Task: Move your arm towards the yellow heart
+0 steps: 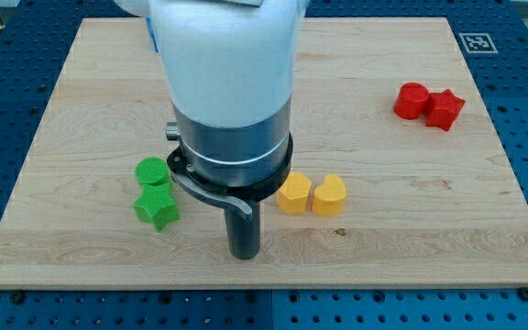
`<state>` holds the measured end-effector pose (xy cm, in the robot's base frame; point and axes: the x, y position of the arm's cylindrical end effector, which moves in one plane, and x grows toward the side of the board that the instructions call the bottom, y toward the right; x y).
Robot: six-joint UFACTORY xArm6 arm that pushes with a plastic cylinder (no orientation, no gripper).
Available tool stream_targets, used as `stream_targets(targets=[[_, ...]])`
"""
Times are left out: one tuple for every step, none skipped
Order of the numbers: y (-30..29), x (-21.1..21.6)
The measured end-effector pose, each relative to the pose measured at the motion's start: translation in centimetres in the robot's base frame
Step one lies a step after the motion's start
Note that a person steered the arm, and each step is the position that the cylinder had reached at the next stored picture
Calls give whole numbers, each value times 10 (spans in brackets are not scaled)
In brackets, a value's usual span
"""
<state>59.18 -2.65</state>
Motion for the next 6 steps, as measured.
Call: stream_targets(targets=[[0, 0], [9, 1], [12, -2], [39, -12], [55, -17], [71, -38]])
